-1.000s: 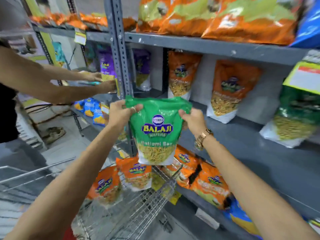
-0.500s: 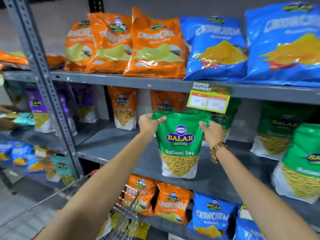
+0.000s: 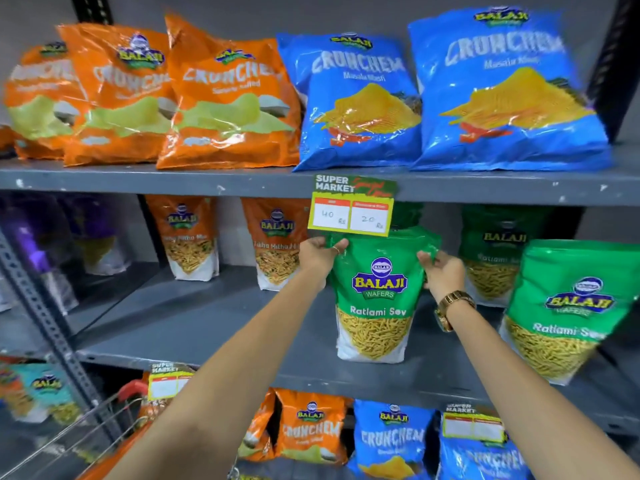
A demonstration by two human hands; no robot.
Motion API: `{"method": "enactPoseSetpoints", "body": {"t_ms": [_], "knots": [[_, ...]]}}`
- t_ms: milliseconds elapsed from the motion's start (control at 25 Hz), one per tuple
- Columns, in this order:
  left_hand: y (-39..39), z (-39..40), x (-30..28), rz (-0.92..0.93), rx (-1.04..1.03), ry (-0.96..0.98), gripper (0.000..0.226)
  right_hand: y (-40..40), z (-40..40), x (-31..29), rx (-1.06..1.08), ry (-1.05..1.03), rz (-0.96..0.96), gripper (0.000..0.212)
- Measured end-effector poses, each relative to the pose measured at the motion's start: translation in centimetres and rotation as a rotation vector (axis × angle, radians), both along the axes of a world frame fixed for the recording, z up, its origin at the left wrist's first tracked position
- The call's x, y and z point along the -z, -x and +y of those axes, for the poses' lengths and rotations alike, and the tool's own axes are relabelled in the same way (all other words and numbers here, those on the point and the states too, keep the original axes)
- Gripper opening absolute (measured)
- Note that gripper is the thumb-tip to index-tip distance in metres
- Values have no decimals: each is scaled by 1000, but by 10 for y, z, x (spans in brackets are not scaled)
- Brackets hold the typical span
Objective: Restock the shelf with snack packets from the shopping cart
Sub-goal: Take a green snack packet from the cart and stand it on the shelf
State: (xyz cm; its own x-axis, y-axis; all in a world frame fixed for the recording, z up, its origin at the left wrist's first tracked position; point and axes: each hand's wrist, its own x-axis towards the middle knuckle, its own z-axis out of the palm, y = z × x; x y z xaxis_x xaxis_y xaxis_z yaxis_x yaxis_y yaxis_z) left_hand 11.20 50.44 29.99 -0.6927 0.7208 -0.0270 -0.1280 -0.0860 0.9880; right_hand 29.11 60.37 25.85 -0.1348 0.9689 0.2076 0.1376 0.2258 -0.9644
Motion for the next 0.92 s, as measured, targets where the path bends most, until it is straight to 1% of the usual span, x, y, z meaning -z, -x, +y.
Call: {"method": "enactPoseSetpoints", "body": {"t_ms": [80,120,160,200,240,320,400,440,520,600,680,760,920], "knots": [[-6,3,3,-5,25,0,29,-8,-4,-4,13,58,50,56],[-7,2,4,-2,31,4,29,-10,-10,-8,15,72,41,54],[-7,0,5,18,38,13,29,-12,-16,-10,26,55,-11,43],[-7,-2,8,44,43,25,31,-12,-22,-11,62,7,-84,33],[-7,-6,11,68,50,35,33,-12,-29,-11,113,-53,-162,30],[-5,-15,19,90,47,31,37,-9,-43,-6,259,-201,-268,34],[2,-26,32,91,21,35,38,-4,-58,-1,337,-344,-270,28],[9,-33,39,95,-1,43,37,1,-64,4,327,-409,-269,22],[24,-52,54,119,-43,84,34,14,-78,10,227,-502,-285,13],[44,-77,71,139,-74,153,27,32,-96,19,133,-559,-308,9],[66,-107,88,140,-113,219,18,52,-113,30,47,-562,-326,7],[89,-144,104,155,-170,283,16,75,-131,41,-80,-528,-344,8],[130,-224,138,144,-259,342,6,125,-175,68,-334,-499,-387,10]]}}
